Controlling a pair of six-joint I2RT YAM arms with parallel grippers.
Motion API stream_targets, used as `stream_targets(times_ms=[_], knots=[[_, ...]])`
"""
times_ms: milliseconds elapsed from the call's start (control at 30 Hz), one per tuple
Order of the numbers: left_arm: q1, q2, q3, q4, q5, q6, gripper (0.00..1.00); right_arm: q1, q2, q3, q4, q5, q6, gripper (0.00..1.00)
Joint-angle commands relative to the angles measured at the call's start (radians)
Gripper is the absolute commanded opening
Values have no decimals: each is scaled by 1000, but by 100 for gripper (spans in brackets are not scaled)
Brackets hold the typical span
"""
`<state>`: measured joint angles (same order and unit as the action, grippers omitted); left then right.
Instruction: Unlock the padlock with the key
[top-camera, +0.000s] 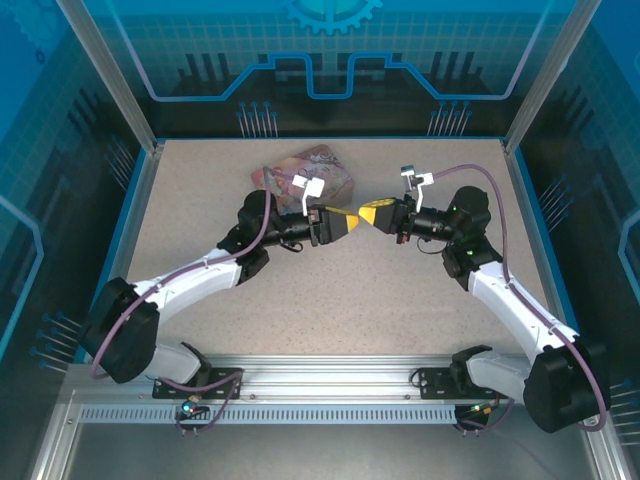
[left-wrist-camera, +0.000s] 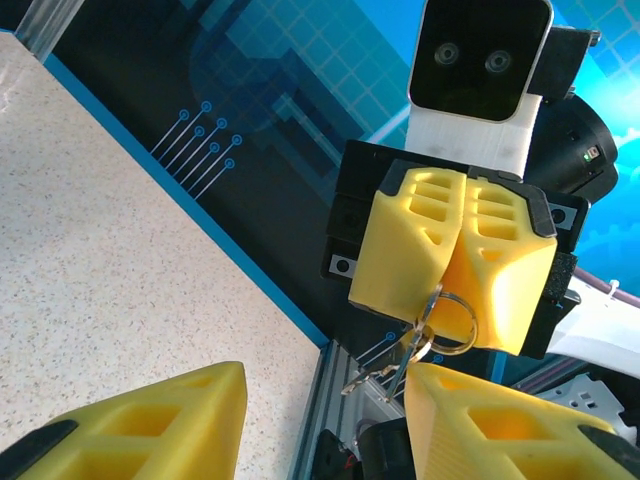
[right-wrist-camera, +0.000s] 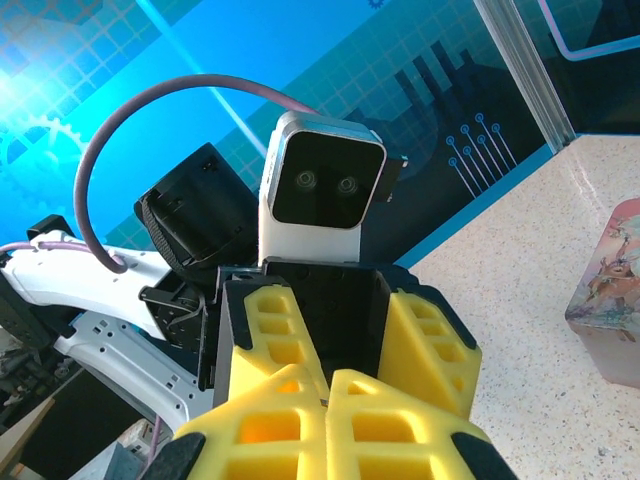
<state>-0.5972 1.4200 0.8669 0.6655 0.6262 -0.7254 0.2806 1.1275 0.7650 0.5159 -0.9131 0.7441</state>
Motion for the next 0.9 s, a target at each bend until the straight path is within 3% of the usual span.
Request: stream_targets(times_ms=[0, 200, 367, 467, 600, 867], knots=[[-8, 17, 9, 73, 29, -16, 44, 0, -5, 28, 16, 2, 13, 0], [-9, 16, 15, 85, 30, -10, 31, 6, 2, 30, 19, -1, 17, 0], [-9, 12, 15, 90, 32, -6, 26, 11, 3, 31, 22, -4, 18, 0], [-10, 11, 15, 91, 32, -6, 34, 12, 8, 30, 24, -6, 20, 0], [-7, -11, 2, 83, 24, 14, 35, 10, -2, 28, 15, -4, 17, 0], [8, -210, -47, -101, -42, 238, 47, -32, -44, 49, -72, -35, -23, 0]])
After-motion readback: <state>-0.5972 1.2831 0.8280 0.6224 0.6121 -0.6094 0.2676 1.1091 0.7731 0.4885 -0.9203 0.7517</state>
